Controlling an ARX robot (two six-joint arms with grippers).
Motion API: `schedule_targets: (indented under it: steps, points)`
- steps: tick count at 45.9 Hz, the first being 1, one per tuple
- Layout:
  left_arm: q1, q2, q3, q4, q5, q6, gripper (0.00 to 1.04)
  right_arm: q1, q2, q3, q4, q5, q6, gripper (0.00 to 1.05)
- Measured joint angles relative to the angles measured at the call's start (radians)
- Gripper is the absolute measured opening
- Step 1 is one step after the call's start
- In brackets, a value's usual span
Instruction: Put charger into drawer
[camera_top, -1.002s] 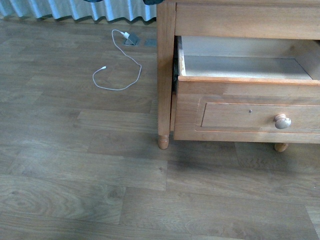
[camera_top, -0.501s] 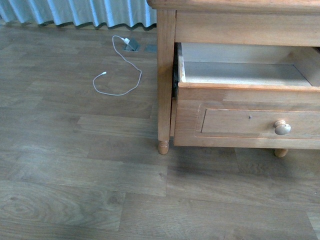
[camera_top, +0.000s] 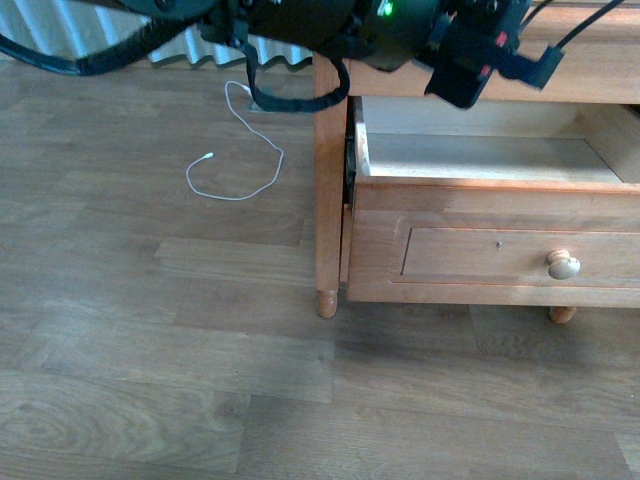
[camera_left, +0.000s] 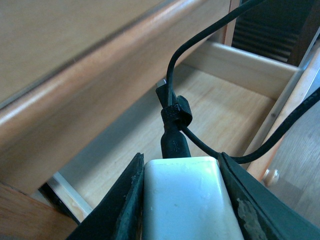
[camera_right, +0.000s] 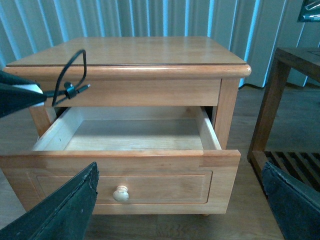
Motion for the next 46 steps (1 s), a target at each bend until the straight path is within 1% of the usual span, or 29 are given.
schedule_targets:
  steps: [7, 17, 19, 20, 24, 26, 27, 30, 31, 32, 33, 35, 37, 39, 43, 46]
  points:
    - [-0.008, 0.105, 0.08, -0.027, -0.026, 0.003, 0.4, 0.0, 0.0, 0.0, 0.0, 0.0, 0.0, 0.96]
    - [-0.024, 0.336, 0.326, -0.079, -0.07, -0.015, 0.4, 0.0, 0.0, 0.0, 0.0, 0.0, 0.0, 0.96]
    - [-0.029, 0.359, 0.357, -0.091, -0.095, -0.024, 0.47, 0.0, 0.0, 0.0, 0.0, 0.0, 0.0, 0.96]
    - [-0.031, 0.37, 0.372, -0.097, -0.104, -0.031, 0.52, 0.0, 0.0, 0.0, 0.0, 0.0, 0.0, 0.96]
    - [-0.035, 0.373, 0.38, -0.079, -0.159, -0.051, 0.68, 0.0, 0.0, 0.0, 0.0, 0.0, 0.0, 0.96]
    - [-0.037, 0.365, 0.368, -0.042, -0.208, -0.065, 0.77, 0.0, 0.0, 0.0, 0.0, 0.0, 0.0, 0.96]
    - [-0.037, 0.362, 0.363, -0.034, -0.219, -0.067, 0.79, 0.0, 0.0, 0.0, 0.0, 0.0, 0.0, 0.96]
    - [-0.036, 0.33, 0.315, 0.012, -0.274, -0.076, 0.89, 0.0, 0.0, 0.0, 0.0, 0.0, 0.0, 0.96]
    - [-0.035, 0.322, 0.306, 0.019, -0.279, -0.076, 0.91, 0.0, 0.0, 0.0, 0.0, 0.0, 0.0, 0.96]
    - [-0.034, 0.297, 0.277, 0.039, -0.322, -0.08, 0.96, 0.0, 0.0, 0.0, 0.0, 0.0, 0.0, 0.96]
    - [-0.032, 0.277, 0.255, 0.051, -0.347, -0.081, 1.0, 0.0, 0.0, 0.0, 0.0, 0.0, 0.0, 0.96]
    - [-0.028, 0.242, 0.221, 0.071, -0.38, -0.084, 1.0, 0.0, 0.0, 0.0, 0.0, 0.0, 0.0, 0.96]
    - [-0.02, 0.188, 0.174, 0.096, -0.417, -0.095, 0.98, 0.0, 0.0, 0.0, 0.0, 0.0, 0.0, 0.96]
    - [-0.013, 0.143, 0.137, 0.111, -0.443, -0.099, 0.98, 0.0, 0.0, 0.0, 0.0, 0.0, 0.0, 0.96]
    - [0.02, -0.033, -0.002, 0.163, -0.525, -0.1, 0.99, 0.0, 0.0, 0.0, 0.0, 0.0, 0.0, 0.96]
    - [0.055, -0.205, -0.143, 0.187, -0.603, -0.1, 0.99, 0.0, 0.0, 0.0, 0.0, 0.0, 0.0, 0.96]
